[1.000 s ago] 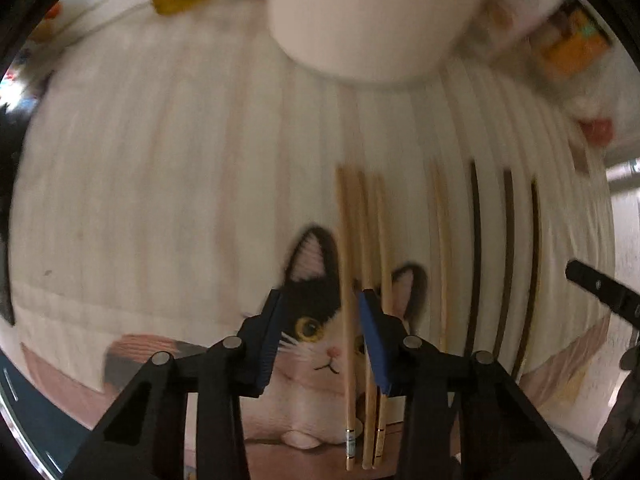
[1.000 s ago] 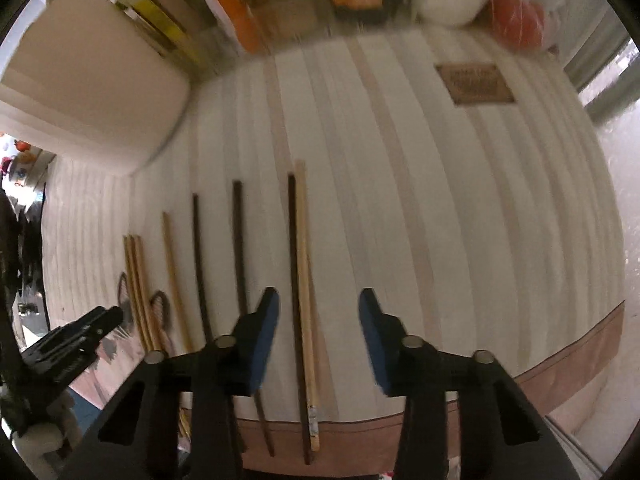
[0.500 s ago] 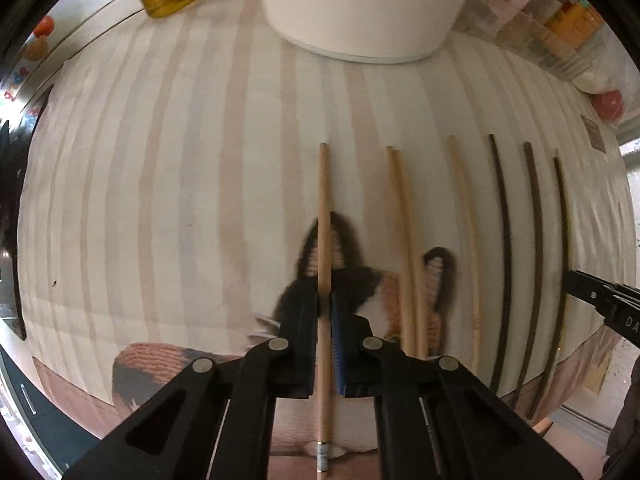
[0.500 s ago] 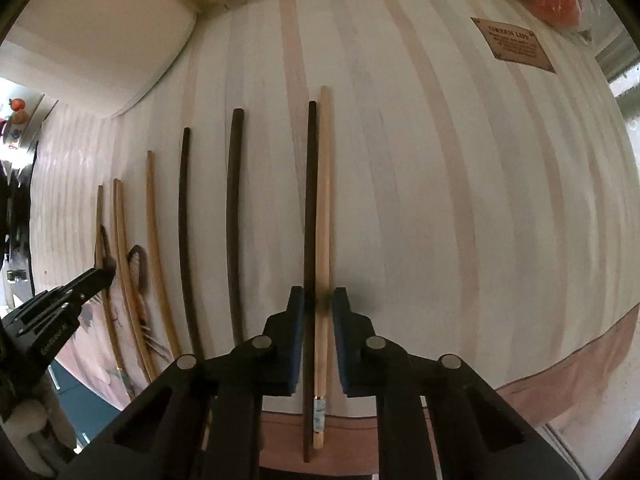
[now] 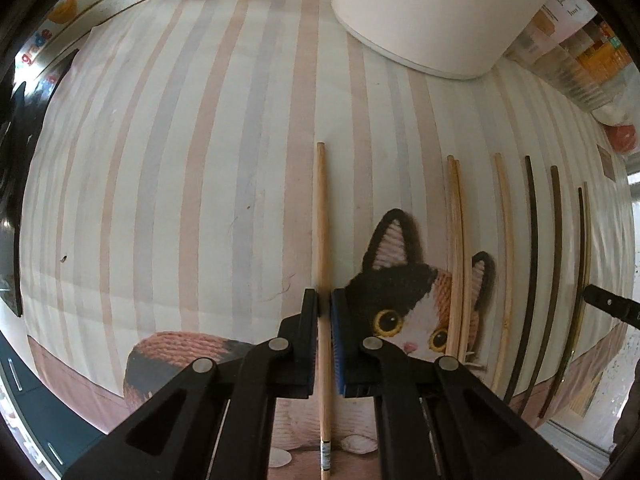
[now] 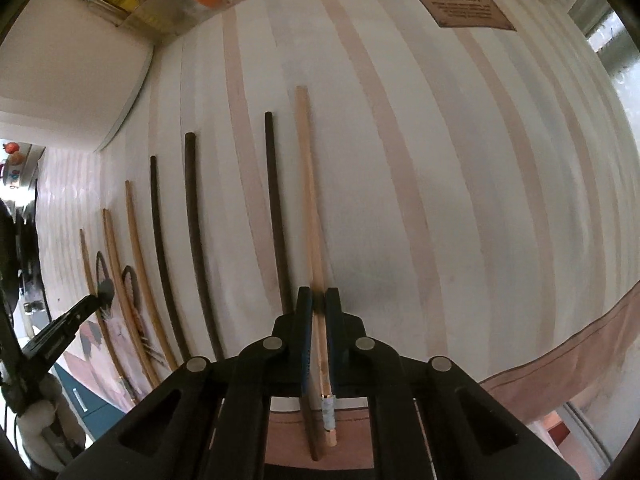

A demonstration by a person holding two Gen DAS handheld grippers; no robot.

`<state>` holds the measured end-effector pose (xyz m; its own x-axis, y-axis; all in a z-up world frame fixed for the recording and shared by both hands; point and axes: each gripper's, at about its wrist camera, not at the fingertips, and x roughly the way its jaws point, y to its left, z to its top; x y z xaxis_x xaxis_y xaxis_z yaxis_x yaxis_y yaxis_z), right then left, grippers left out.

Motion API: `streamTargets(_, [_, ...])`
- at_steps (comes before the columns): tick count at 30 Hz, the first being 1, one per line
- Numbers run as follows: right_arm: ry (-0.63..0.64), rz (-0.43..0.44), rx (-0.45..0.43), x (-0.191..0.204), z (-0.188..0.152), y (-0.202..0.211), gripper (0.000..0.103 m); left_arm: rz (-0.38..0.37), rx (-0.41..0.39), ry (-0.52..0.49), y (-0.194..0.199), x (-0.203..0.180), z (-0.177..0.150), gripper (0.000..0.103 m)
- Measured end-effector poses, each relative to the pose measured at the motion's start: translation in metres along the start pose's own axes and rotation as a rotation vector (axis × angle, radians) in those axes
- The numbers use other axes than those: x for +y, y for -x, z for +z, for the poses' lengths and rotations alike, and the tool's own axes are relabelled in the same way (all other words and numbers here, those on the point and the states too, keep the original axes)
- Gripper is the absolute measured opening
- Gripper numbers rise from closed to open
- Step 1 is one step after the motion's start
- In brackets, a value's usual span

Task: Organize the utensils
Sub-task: 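Lift the wooden chopsticks off the cloth with both tools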

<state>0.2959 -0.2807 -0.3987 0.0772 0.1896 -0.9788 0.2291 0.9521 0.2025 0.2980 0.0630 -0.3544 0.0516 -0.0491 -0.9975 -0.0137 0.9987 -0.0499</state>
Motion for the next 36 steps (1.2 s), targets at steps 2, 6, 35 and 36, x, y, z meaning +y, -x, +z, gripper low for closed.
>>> streamTargets(2, [0.01, -0.019, -0.009, 0.004, 0.006, -0.003, 0.007, -0.001, 0.003, -0.006, 0.0, 0.001, 0.002, 0.005])
streamTargets(6, [0.042, -0.078, -0.026, 0.019, 0.033, -0.003, 0.007, -0.018, 0.009, 0.009, -0.004, -0.002, 0.008, 0.008])
streamTargets(35, [0.111, -0.165, 0.02, 0.046, 0.079, -0.004, 0.006, 0.05, -0.035, -0.048, 0.004, -0.026, 0.051, 0.004])
streamTargets(36, [0.109, -0.166, 0.007, 0.045, 0.076, -0.002, 0.006, 0.049, -0.042, -0.047, 0.007, -0.026, 0.051, 0.004])
